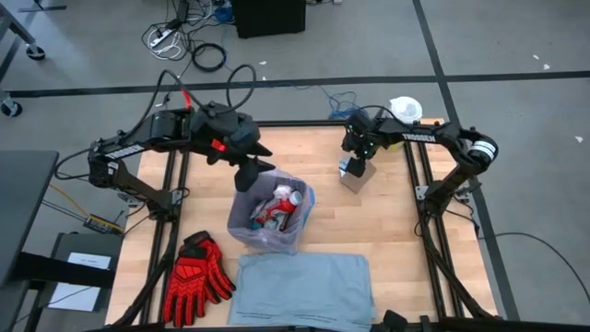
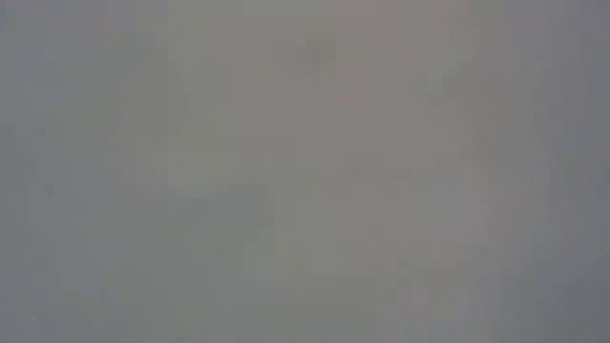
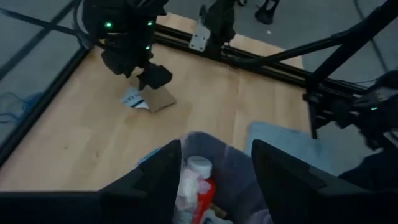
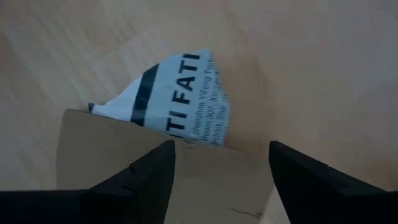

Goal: Place trash/remove bag and relplace
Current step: Put the brown cardboard into the trash bin

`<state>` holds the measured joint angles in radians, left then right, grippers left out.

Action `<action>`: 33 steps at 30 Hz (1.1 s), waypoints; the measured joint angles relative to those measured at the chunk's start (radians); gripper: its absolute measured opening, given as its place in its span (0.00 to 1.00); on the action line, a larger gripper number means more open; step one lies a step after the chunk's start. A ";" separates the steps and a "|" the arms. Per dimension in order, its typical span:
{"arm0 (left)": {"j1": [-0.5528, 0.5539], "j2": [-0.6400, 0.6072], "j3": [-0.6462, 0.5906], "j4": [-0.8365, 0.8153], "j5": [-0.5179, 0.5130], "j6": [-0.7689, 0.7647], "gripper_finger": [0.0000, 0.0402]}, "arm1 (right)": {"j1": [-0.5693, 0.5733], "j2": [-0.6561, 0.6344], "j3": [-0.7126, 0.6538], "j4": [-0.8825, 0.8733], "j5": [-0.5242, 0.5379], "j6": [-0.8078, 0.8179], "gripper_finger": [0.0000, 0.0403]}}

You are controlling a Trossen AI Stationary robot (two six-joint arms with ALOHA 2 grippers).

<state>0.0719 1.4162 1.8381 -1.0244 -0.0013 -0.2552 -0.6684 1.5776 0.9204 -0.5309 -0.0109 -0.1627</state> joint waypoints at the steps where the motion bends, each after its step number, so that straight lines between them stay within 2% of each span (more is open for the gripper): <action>1: 0.001 0.000 0.000 0.000 -0.011 0.012 0.51 | 0.000 0.000 0.011 -0.017 0.011 -0.006 0.61; 6: 0.020 0.000 0.000 0.000 -0.024 0.038 0.51 | -0.013 0.000 0.044 -0.045 0.068 -0.063 0.65; 14: 0.033 0.000 -0.001 0.000 0.021 0.039 0.51 | -0.086 0.047 0.044 -0.109 -0.005 -0.249 0.72; 19: 0.033 0.000 -0.001 0.010 0.021 0.036 0.51 | -0.122 0.113 0.044 -0.137 -0.015 -0.265 0.72; 22: 0.033 0.000 -0.001 0.028 0.021 0.018 0.51 | -0.132 0.137 0.049 -0.158 -0.059 -0.261 0.72; 25: 0.033 0.000 -0.001 0.035 0.021 0.011 0.51 | -0.135 0.138 0.048 -0.191 -0.112 -0.249 0.70; 28: 0.033 0.000 -0.002 0.035 0.021 -0.013 0.51 | -0.124 0.127 0.045 -0.223 -0.116 -0.243 0.67; 33: 0.033 0.000 -0.002 0.035 0.020 -0.032 0.51 | -0.112 0.097 0.042 -0.290 -0.167 -0.212 0.56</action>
<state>0.1047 1.4166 1.8366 -0.9890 0.0189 -0.2873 -0.7808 1.6749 0.9627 -0.8204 -0.1778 -0.3749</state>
